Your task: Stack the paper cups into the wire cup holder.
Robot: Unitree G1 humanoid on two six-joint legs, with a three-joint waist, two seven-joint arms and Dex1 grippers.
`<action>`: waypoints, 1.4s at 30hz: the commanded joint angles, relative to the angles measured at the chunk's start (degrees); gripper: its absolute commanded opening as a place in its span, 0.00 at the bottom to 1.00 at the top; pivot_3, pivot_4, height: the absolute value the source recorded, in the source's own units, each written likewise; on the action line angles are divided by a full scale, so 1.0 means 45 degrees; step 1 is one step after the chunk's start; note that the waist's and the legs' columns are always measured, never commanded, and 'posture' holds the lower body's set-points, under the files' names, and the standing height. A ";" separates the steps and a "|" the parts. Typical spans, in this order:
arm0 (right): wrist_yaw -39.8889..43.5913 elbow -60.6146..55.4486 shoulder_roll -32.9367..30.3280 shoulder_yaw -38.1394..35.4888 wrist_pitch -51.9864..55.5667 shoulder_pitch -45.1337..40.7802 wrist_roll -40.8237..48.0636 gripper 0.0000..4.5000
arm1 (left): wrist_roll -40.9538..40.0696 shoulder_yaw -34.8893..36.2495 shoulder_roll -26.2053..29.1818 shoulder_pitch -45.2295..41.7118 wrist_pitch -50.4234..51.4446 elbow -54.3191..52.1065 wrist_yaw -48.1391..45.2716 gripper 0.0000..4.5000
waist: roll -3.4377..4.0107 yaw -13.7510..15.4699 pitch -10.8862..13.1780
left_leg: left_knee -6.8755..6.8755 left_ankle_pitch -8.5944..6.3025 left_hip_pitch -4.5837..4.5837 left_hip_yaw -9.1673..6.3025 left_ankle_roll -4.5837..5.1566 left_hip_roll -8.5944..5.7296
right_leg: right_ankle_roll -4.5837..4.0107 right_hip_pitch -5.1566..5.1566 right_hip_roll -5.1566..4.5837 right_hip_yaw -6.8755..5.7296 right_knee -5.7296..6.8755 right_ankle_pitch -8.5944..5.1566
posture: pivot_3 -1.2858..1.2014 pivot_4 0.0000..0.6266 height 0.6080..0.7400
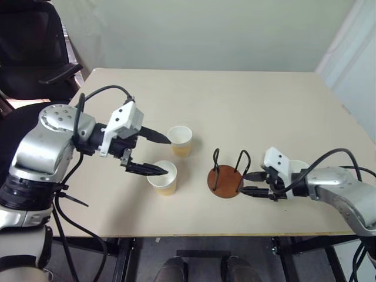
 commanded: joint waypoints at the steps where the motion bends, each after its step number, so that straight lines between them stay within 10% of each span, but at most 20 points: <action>1: 0.0242 -0.0937 -0.0642 -0.1060 0.0005 0.0536 0.0258 0.64 | 0.0005 0.0250 0.0444 -0.0007 -0.0268 -0.0338 -0.0242 1.00 | -0.0001 0.0009 0.0000 | -0.0005 0.0001 -0.0001 0.0000 -0.0003 0.0001 | 0.0000 0.0000 0.0000 0.0000 -0.0005 -0.0002 | 0.52 0.24 1.00; 11: 0.1355 -0.2905 -0.3184 -0.5231 0.1893 0.0892 0.3045 0.64 | 0.0304 0.0228 0.1035 0.0299 -0.1022 -0.0714 -0.0566 1.00 | -0.0001 0.0002 0.0004 | -0.0015 -0.0001 -0.0033 0.0001 -0.0017 -0.0001 | -0.0049 -0.0025 0.0002 0.0002 -0.0024 -0.0047 | 0.52 0.24 1.00; 31: 0.0315 -0.1706 -0.3969 -0.4729 0.3099 -0.2474 0.4777 0.64 | 0.4145 -0.1691 0.1609 0.1969 -0.7868 -0.0338 -0.0776 1.00 | 0.0003 -0.0026 0.0003 | -0.0016 -0.0057 -0.0070 -0.0007 0.0067 0.0001 | -0.0053 -0.0103 0.0013 0.0014 0.0004 -0.0055 | 0.52 0.24 1.00; 42: -0.0083 -0.1860 -0.4037 -0.4972 0.3310 -0.2338 0.5332 0.64 | 0.4676 -0.2067 0.0742 0.1431 -0.8317 0.0097 -0.0635 0.24 | 0.0003 -0.0026 0.0003 | -0.0010 -0.0050 -0.0092 -0.0008 0.0056 0.0002 | -0.0022 -0.0119 0.0013 0.0007 0.0005 -0.0036 | 0.52 0.24 1.00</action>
